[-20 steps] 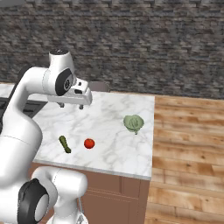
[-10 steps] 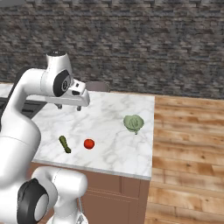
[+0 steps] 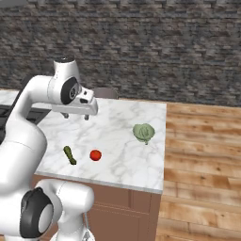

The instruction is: Place the squash and tomato inside the fridge drawer. Close the drawer after placing the vegetables.

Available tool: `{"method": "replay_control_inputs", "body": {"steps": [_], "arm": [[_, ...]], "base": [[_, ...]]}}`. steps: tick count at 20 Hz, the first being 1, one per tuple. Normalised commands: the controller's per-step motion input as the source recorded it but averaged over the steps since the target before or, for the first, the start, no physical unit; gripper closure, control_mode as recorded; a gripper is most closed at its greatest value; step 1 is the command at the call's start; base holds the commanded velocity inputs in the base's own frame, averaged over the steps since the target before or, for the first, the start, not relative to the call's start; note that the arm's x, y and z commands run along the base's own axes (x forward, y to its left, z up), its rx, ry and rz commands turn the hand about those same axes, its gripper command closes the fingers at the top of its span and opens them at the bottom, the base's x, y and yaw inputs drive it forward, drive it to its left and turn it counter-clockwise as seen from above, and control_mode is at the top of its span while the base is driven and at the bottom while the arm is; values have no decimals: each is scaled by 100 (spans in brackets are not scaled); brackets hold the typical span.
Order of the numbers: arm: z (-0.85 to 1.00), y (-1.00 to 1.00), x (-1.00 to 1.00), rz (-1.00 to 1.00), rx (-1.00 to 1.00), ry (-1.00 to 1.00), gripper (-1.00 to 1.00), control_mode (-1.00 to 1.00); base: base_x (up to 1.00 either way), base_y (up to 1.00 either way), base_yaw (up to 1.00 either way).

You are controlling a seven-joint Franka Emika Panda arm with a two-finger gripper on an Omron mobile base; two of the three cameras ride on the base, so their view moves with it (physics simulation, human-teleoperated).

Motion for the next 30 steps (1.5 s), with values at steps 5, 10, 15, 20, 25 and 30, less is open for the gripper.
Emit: {"method": "replay_control_inputs", "body": {"steps": [5, 10, 15, 20, 25, 30], "arm": [[-80, -8, 26, 0, 4, 6, -100, -100], [-90, -3, 0, 0, 0, -7, -100, -100], [-71, 2, 1, 0, -5, 0, -100, -100], [-61, -3, 0, 0, -6, 0, -100, -100], [-34, -13, 14, 0, 3, 0, -100, -100], [-26, -6, 24, 0, 3, 2, -100, -100]], "base": [[0, 0, 0], [0, 0, 0], [0, 0, 0], [0, 0, 0], [0, 0, 0], [0, 0, 0]]}}
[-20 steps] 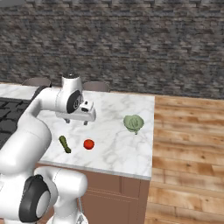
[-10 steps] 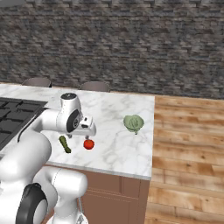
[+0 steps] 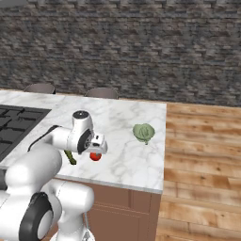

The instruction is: Place the squash and tomato inside the fridge drawer. Close the drawer after placing the vegetables.

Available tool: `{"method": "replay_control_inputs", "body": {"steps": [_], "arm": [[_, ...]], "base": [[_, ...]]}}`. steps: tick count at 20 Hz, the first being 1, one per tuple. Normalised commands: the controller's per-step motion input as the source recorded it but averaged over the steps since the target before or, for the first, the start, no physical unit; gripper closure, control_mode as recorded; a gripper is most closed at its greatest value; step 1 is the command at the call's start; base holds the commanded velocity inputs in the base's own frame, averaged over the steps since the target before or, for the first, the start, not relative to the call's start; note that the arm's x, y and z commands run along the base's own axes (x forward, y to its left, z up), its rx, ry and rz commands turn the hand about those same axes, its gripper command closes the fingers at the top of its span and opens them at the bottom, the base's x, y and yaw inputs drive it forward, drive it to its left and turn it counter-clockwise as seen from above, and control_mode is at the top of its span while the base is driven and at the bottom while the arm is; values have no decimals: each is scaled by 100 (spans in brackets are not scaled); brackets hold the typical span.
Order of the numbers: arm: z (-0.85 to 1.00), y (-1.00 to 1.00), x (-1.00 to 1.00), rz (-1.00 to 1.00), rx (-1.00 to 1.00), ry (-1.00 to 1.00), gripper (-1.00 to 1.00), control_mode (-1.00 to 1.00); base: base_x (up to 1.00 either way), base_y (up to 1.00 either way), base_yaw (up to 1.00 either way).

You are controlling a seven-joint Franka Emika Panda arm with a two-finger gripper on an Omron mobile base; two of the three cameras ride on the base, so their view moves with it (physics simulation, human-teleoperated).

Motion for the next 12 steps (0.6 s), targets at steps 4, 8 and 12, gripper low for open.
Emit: {"method": "replay_control_inputs", "body": {"steps": [4, 8, 12], "arm": [[-29, 0, 8, 0, 0, 0, -100, -100], [-25, 0, 8, 0, 0, 0, -100, -100], [-9, -3, 8, 0, 0, 0, -100, -100]], "base": [[0, 0, 0], [0, 0, 0], [0, 0, 0]]}}
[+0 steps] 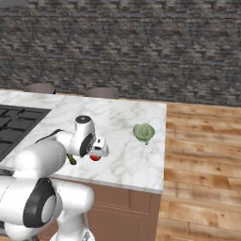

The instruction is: Place the squash and tomato inside the fridge drawer. Close the drawer after placing the vegetables.

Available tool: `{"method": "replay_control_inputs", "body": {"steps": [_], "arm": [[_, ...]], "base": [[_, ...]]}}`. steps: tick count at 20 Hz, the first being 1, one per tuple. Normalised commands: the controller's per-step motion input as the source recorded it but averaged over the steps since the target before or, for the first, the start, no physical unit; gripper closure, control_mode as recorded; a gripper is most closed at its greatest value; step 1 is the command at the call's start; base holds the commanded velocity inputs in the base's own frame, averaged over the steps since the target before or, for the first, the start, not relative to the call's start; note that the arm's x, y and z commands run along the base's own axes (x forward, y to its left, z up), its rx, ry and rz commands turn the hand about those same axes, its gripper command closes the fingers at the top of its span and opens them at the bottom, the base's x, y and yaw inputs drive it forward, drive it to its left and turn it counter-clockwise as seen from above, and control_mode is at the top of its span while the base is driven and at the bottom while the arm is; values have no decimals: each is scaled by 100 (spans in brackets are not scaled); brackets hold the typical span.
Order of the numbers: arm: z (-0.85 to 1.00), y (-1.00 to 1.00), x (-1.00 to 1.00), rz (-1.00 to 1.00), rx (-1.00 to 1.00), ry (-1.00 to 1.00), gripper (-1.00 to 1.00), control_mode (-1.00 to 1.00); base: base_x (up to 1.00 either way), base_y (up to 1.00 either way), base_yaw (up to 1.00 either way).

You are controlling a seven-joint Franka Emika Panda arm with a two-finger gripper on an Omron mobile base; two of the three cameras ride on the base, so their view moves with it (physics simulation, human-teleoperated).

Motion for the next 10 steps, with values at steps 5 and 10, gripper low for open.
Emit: {"method": "replay_control_inputs", "body": {"steps": [5, 10], "arm": [[-8, -5, 19, 0, 0, 0, -100, -100], [-10, 0, 29, 0, 0, 1, -100, -100]], "base": [[0, 0, 0], [0, 0, 0]]}}
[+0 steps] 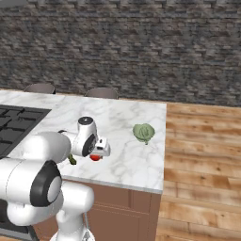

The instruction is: Place the squash and tomato inside the fridge drawer. Close the drawer after placing the vegetables.

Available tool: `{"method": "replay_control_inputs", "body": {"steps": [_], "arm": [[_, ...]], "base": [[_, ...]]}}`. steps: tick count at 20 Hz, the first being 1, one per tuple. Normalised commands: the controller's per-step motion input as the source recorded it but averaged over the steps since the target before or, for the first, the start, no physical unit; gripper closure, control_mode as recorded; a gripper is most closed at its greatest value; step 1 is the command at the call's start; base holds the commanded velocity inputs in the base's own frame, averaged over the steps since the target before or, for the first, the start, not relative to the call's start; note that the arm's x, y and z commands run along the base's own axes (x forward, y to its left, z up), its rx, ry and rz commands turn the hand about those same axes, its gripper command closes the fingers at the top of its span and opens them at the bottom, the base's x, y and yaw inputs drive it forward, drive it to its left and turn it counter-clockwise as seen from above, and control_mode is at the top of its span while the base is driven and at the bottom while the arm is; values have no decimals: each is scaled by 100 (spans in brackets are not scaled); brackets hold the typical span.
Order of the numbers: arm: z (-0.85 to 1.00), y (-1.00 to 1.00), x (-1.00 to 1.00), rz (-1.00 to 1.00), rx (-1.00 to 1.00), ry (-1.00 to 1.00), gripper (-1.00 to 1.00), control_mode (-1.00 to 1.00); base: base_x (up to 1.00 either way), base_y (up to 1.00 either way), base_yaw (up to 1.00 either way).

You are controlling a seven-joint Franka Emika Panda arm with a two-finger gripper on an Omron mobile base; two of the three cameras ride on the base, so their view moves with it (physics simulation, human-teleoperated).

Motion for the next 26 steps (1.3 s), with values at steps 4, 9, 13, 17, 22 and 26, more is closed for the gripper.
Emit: {"method": "replay_control_inputs", "body": {"steps": [4, 9, 13, 17, 22, 26], "arm": [[-12, -2, 30, 0, 0, 1, -100, -100], [-24, 0, 5, 0, 0, 0, -100, -100], [-30, -1, 0, 0, 0, 0, -100, -100], [-14, -4, 0, 0, 0, 0, -100, -100], [-8, -2, 0, 0, 0, 0, -100, -100], [-21, -16, -27, 0, 0, -2, -100, -100]], "base": [[0, 0, 0], [0, 0, 0], [0, 0, 0], [0, 0, 0], [0, 0, 0], [0, 0, 0]]}}
